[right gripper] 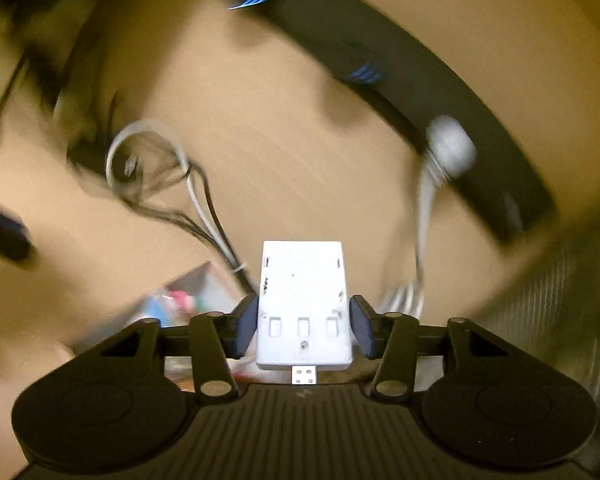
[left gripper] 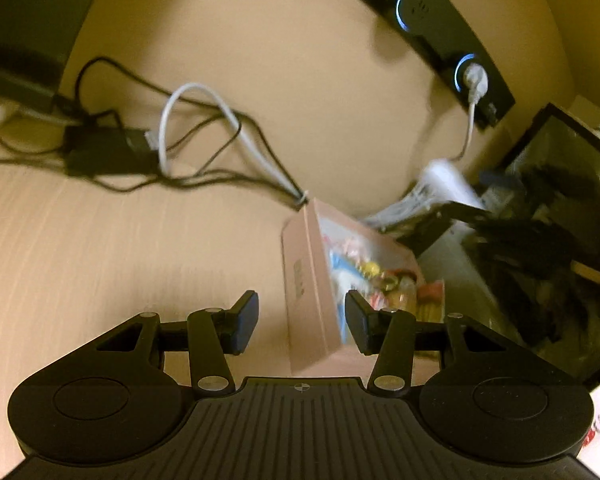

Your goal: Organize objects

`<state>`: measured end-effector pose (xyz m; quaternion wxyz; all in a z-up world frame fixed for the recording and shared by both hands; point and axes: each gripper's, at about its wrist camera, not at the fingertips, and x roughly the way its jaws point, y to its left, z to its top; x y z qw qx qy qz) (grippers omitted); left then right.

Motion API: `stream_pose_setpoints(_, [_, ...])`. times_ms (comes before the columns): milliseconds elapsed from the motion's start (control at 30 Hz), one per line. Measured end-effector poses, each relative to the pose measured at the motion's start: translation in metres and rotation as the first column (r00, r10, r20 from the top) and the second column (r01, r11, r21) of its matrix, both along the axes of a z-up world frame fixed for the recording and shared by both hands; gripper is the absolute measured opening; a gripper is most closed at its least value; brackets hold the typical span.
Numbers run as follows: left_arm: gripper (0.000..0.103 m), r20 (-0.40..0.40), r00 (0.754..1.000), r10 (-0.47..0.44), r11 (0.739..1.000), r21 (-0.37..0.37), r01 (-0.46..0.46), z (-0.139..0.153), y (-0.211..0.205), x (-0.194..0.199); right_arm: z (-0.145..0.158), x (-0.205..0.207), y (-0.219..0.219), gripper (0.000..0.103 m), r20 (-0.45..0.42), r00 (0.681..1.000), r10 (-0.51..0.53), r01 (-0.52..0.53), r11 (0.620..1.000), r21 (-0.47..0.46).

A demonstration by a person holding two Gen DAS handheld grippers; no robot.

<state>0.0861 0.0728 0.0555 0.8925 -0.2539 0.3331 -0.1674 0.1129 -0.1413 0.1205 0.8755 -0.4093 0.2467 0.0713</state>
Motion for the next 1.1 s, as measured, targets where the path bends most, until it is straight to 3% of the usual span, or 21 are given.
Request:
stream_pose_setpoints(67, [0.052,-0.019,1.0,-0.017,1.0,0.015,0.018,-0.003,-0.002,-0.006,-0.015,0.015,0.011,0.081,-0.018,0.999,0.036,-0.038,0.991,-0.129])
stream_pose_setpoints(100, [0.052,-0.026,0.999,-0.025,0.999,0.019,0.026,-0.004,-0.004,-0.006,-0.02,0.021,0.01,0.083,-0.031,0.999,0.027,-0.032,0.987,-0.155])
stream_pose_setpoints(167, [0.052,-0.042,0.998,-0.047,0.999,0.023,0.048,-0.008,-0.009,-0.007,-0.02,0.021,0.005,0.083,-0.029,1.0,-0.005,0.001,0.992,-0.129])
stream_pose_setpoints(267, [0.052,-0.048,0.996,-0.074,0.997,0.028,0.075,-0.01,-0.018,-0.005,-0.008,0.002,-0.012,0.083,-0.024,0.994,-0.102,0.104,0.993,0.048])
stream_pose_setpoints(333, [0.052,-0.044,0.994,-0.098,0.994,0.037,0.099,-0.008,-0.028,0.003,-0.007,-0.025,-0.022,0.083,-0.039,0.989,-0.14,0.144,0.976,0.164])
stream_pose_setpoints(433, [0.052,-0.025,0.991,-0.13,0.988,0.082,0.132,-0.003,-0.05,0.017,-0.019,-0.064,-0.033,0.083,-0.094,0.981,-0.171,0.19,0.946,0.264])
stream_pose_setpoints(600, [0.052,-0.072,0.992,-0.106,0.955,0.272,0.122,-0.011,-0.09,0.05,-0.06,-0.106,-0.037,0.08,-0.178,0.958,-0.224,0.273,0.903,0.333])
stream_pose_setpoints(700, [0.052,-0.123,0.988,-0.097,0.924,0.357,0.135,-0.025,-0.104,0.062,-0.089,-0.111,-0.037,0.074,-0.188,0.938,-0.291,0.337,0.889,0.31])
stream_pose_setpoints(800, [0.059,-0.148,0.988,-0.046,0.915,0.391,0.102,-0.034,-0.104,0.066,-0.112,-0.112,-0.039,0.074,-0.146,0.91,-0.388,0.413,0.872,0.263])
stream_pose_setpoints(900, [0.063,-0.15,0.988,-0.031,0.911,0.403,0.089,-0.032,-0.1,0.063,-0.124,-0.104,-0.049,0.074,-0.191,0.893,-0.407,0.449,0.831,0.328])
stream_pose_setpoints(967, [0.066,-0.13,0.991,-0.018,0.894,0.443,0.075,-0.03,-0.097,0.055,-0.131,-0.098,-0.053,0.073,-0.201,0.884,-0.422,0.468,0.809,0.356])
stream_pose_setpoints(1100, [0.077,-0.103,0.993,0.052,0.885,0.466,0.002,-0.027,-0.077,0.039,-0.138,-0.084,-0.056,0.071,-0.245,0.886,-0.394,0.464,0.767,0.443])
